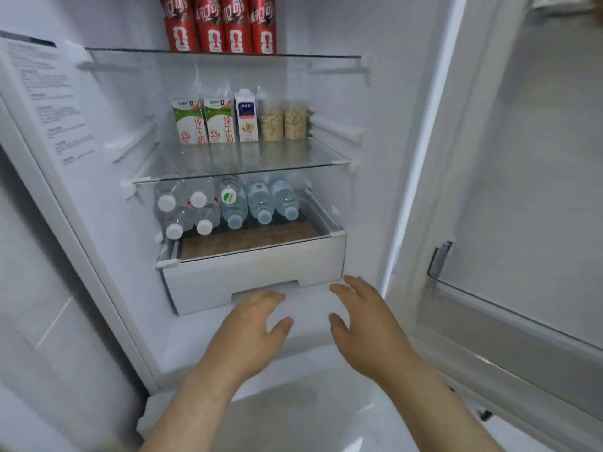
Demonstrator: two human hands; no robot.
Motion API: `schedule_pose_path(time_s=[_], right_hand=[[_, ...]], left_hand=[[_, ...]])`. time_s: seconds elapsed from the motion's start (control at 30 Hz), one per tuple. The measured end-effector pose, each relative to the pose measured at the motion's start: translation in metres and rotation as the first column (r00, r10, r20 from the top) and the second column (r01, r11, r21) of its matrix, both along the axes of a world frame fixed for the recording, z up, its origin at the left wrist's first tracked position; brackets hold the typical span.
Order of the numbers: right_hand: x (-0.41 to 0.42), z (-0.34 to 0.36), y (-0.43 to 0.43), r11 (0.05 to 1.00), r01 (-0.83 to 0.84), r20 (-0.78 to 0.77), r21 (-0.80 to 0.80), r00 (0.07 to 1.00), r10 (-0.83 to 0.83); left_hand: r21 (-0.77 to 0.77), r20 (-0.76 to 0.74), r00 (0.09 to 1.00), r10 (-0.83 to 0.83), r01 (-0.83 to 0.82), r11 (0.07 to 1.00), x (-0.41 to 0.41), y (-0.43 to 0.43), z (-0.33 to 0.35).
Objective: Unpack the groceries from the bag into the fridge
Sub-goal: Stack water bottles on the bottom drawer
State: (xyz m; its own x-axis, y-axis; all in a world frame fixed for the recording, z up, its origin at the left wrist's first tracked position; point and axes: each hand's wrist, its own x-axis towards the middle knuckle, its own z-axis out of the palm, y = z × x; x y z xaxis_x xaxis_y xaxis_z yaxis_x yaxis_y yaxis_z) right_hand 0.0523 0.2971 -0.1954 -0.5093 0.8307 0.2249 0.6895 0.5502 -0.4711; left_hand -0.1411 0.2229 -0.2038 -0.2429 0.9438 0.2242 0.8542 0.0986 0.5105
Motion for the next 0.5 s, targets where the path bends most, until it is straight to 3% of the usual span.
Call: schedule_pose_path(time_s=[0.5], right_hand=[[0.175,-0.018,-0.079,0.992,0.121,0.011,-0.018,0.993,-0.121]], left_hand=[[-0.073,-0.030,0.973,-0.231,0.228,0.971,0.138,-0.035,0.002]])
